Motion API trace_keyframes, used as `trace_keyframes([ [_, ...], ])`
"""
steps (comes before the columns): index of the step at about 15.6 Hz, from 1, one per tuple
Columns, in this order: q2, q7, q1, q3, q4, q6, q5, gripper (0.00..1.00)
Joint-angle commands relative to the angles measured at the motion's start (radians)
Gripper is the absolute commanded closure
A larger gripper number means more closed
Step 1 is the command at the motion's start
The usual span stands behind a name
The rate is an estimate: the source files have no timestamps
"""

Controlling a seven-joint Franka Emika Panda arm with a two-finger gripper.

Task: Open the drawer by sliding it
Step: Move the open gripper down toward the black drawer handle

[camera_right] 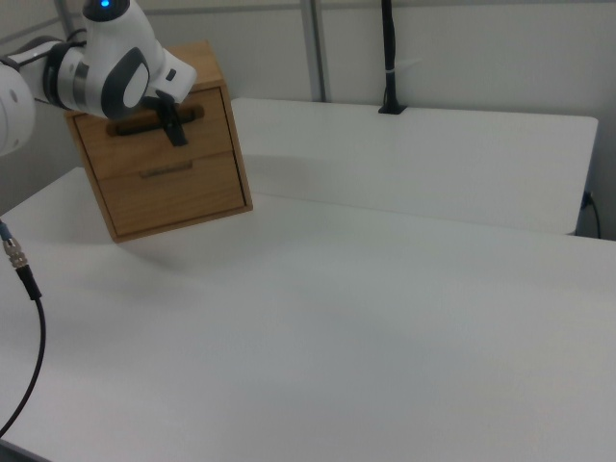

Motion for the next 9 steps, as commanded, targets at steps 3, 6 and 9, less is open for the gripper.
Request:
trace_keyframes([
  [3,0.114,0.045,0.006,0.077,0.079,0.139,0.015,0.00],
  [6,0.133,0.043,0.024,0.077,0.077,0.142,0.011,0.09],
  [9,0.140,0.043,0.030,0.078,0.073,0.145,0.012,0.37],
])
